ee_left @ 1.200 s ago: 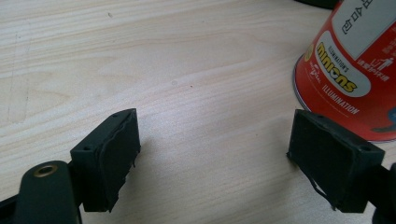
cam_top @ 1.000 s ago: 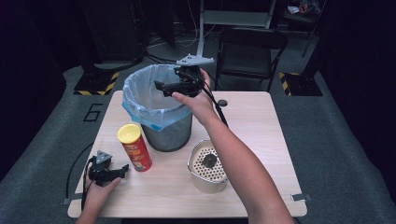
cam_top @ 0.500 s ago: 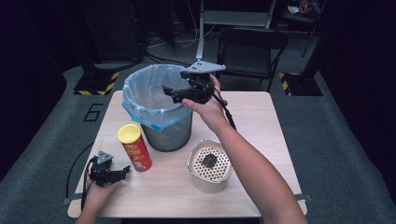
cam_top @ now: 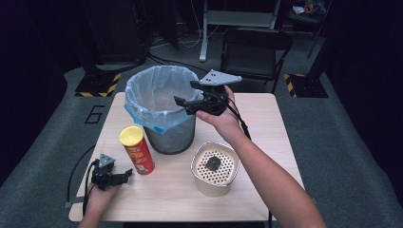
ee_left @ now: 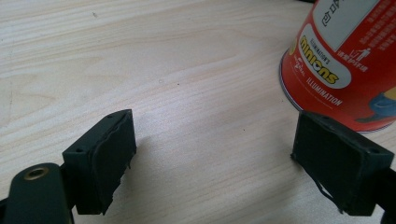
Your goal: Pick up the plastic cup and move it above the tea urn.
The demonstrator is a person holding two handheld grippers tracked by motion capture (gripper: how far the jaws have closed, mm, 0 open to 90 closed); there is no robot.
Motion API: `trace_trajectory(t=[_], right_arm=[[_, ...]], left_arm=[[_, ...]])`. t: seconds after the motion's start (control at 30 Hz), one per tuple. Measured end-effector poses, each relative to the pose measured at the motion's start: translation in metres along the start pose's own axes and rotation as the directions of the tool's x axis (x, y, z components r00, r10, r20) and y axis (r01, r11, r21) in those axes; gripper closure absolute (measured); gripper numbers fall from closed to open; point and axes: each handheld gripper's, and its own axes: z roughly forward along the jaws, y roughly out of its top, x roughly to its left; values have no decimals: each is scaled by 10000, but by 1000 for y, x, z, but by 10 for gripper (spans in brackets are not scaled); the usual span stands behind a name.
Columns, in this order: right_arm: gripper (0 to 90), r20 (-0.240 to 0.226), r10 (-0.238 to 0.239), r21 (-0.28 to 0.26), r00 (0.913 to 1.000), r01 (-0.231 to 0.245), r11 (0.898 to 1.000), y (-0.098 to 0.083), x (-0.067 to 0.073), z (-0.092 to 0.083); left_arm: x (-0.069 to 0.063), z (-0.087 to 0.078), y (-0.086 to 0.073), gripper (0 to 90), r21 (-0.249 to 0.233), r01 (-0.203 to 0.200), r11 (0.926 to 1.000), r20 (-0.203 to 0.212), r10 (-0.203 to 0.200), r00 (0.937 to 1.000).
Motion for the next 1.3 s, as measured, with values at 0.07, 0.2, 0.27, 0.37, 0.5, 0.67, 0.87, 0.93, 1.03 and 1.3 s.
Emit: trace_trajectory(t=[0.07,0.2,0.27,0.37,0.5,0.67,0.87,0.93,1.03,1.3], right_arm=[[223,86,-12,114,10000,11,9999,-4,-2,-5],[229,302,-119,271,9995,110,9996,-8,-2,-10],[231,338,-203,319,9992,192,9993,-14,-4,-15],[232,348,-197,298,9992,187,9994,-18,-5,-19],[234,371,-237,205,9990,229,9995,-23,-6,-25],[235,472,-170,-23,9987,171,9999,-35,-6,-39],[237,695,-201,-15,9974,202,9998,-53,-5,-56],[237,775,-329,-37,9965,333,9994,-60,-5,-61],[237,880,-383,24,9954,382,9993,-67,-6,-66],[236,1176,-75,159,9930,57,9999,-91,-11,-76]], left_arm=[[0,0,0,131,-2,8,10000,5,-8,10000],[0,0,0,132,-12,12,10000,24,-12,10000],[1,0,0,134,-4,17,10000,31,-17,10000],[1,0,0,135,-30,34,10000,20,-34,10000],[1,0,0,136,-26,45,10000,25,-45,10000],[1,0,-1,138,-36,84,10000,34,-84,10000],[1,-1,-1,142,-79,120,9999,15,-119,9999],[1,-2,-1,144,-101,189,9998,50,-188,9998],[2,-3,-1,141,-66,298,9995,132,-297,9995],[5,-12,2,118,-478,777,9958,-26,-779,9970]])
